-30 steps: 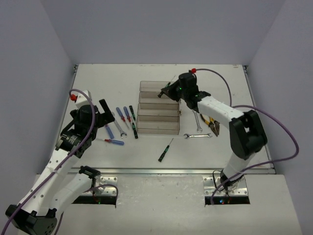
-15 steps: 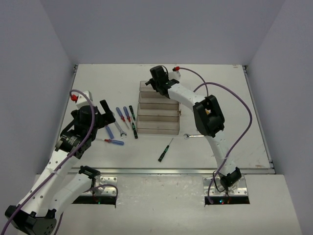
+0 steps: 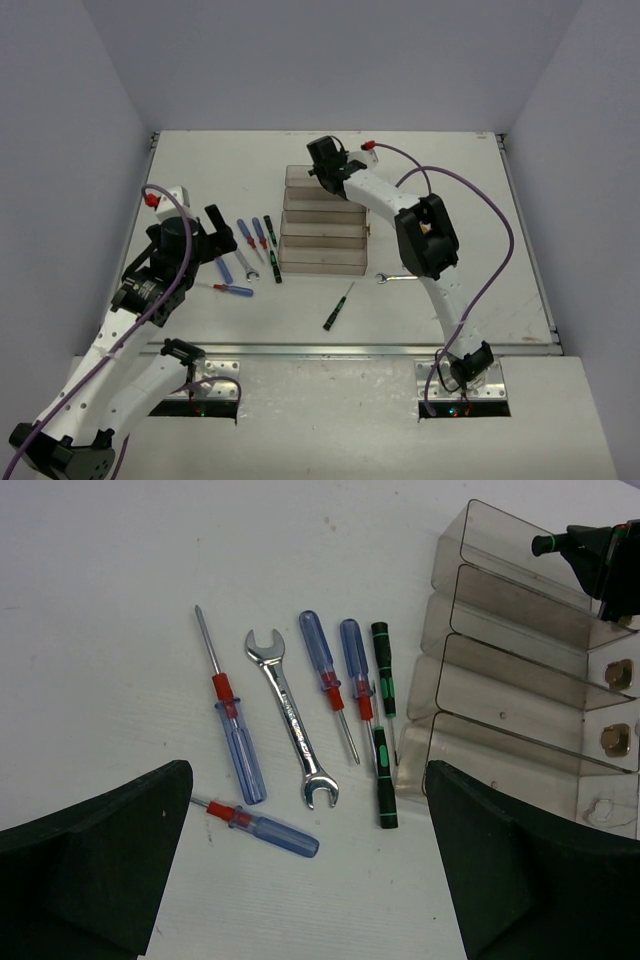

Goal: Sort the tools into containers

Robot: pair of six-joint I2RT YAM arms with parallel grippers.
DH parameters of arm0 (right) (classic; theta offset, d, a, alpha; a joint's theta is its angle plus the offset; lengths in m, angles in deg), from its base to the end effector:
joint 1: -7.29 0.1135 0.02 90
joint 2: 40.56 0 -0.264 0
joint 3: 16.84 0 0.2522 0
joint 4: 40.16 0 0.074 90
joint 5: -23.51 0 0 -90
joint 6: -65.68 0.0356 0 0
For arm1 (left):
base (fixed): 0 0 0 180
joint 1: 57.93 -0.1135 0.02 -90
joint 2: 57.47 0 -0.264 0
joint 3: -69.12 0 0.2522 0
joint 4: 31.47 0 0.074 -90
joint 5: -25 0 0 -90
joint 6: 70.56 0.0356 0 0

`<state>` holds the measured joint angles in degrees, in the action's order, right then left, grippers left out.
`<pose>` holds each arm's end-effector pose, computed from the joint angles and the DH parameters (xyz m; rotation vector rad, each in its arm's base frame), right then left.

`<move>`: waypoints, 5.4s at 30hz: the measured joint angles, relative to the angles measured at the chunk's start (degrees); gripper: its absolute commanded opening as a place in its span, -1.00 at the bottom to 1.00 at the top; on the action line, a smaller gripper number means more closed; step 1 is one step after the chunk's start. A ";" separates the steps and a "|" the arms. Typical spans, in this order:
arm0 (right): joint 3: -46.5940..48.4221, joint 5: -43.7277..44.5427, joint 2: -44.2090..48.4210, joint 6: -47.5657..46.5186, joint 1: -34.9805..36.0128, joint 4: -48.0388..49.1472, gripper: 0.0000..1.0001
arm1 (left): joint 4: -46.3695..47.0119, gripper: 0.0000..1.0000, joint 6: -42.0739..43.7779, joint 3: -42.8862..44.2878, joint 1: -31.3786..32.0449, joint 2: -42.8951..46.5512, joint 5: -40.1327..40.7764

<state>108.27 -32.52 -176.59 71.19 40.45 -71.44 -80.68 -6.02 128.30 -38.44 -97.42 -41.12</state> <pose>0.4582 0.2756 0.1795 1.3957 1.7307 0.5885 0.1444 -0.0358 0.3128 -0.3534 2.0150 -0.0516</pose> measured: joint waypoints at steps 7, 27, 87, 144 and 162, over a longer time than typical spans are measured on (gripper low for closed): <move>-1.35 0.08 0.00 0.71 0.00 0.06 -0.42 | 0.12 1.00 0.13 -0.15 0.00 0.00 -0.14; -11.53 -0.61 18.51 -18.01 0.80 -1.26 0.62 | 0.14 1.00 0.17 -0.18 0.00 -0.14 -0.01; -50.07 -19.56 85.45 -65.34 -14.29 -24.94 0.80 | -1.63 -1.00 -10.63 59.51 15.76 -67.64 3.12; -54.34 -31.67 81.48 -69.12 -14.29 -21.09 0.81 | 4.37 0.20 -25.13 48.83 1.10 -61.04 2.87; -54.34 -35.78 80.36 -71.44 -14.29 -21.05 0.79 | -1.98 -0.32 -8.70 41.38 -3.82 -74.42 -13.77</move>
<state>53.93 -68.30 -96.23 -0.25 26.16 -92.49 -82.66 -14.72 169.68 -42.27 -171.84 -54.88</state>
